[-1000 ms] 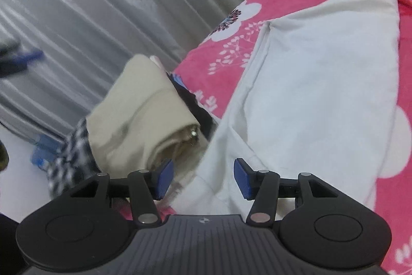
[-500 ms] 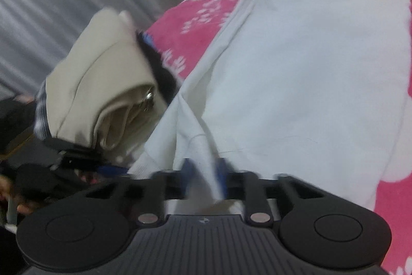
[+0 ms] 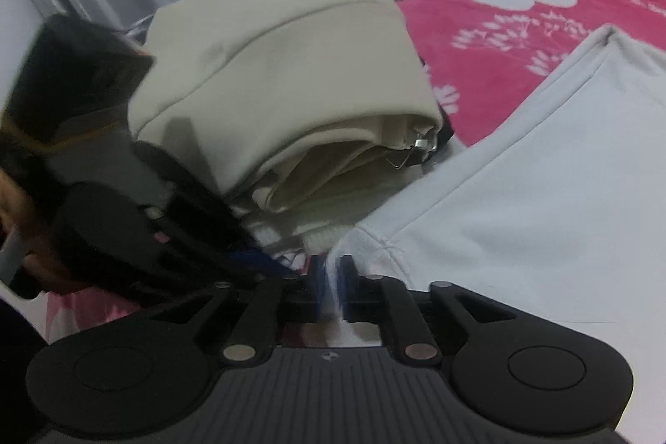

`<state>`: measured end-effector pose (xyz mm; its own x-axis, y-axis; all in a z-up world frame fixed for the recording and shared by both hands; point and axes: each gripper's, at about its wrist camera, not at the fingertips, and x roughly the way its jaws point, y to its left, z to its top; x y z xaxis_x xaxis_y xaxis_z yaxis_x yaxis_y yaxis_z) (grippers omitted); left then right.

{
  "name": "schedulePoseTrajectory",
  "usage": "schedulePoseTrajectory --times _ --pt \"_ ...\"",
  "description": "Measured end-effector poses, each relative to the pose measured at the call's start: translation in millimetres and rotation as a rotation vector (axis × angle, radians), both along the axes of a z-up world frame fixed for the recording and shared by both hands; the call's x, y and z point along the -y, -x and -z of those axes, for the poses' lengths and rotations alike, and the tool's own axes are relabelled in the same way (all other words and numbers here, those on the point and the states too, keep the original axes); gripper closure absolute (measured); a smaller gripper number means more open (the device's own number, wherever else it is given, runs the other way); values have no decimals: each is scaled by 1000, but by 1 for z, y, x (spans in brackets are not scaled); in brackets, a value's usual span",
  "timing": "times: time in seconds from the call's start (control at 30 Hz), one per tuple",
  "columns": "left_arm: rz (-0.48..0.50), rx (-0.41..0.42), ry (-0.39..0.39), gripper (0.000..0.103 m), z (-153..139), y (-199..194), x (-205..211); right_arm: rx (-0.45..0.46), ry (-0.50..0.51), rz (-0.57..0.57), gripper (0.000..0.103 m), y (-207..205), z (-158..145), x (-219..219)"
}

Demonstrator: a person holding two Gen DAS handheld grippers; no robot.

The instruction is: Fold clothes

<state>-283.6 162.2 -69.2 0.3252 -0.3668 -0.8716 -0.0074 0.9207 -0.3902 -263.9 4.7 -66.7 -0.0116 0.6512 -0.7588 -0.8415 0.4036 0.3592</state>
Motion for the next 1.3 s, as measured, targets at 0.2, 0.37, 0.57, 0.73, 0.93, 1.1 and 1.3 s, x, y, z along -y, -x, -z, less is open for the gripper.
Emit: schedulePoseTrajectory --times 0.2,0.37,0.57,0.73,0.93,1.1,1.3 --pt "51 36 -21 77 -28 25 -14 -104 -94 -10 39 2 -5 7" --pt "83 148 -8 76 -63 30 -19 -121 -208 106 38 -9 -44 61" --pt "166 225 11 75 -52 -3 26 -58 -70 449 43 -32 -53 145" --pt "227 84 -166 80 -6 -17 43 -119 62 610 48 -17 -32 183" --pt "185 87 -125 77 -21 -10 35 -260 5 756 47 -4 -3 207" --pt "206 101 -159 71 -23 -3 35 -394 -63 860 43 -1 22 221" --pt "184 101 -160 72 -15 -8 39 -442 -105 903 43 3 35 223"
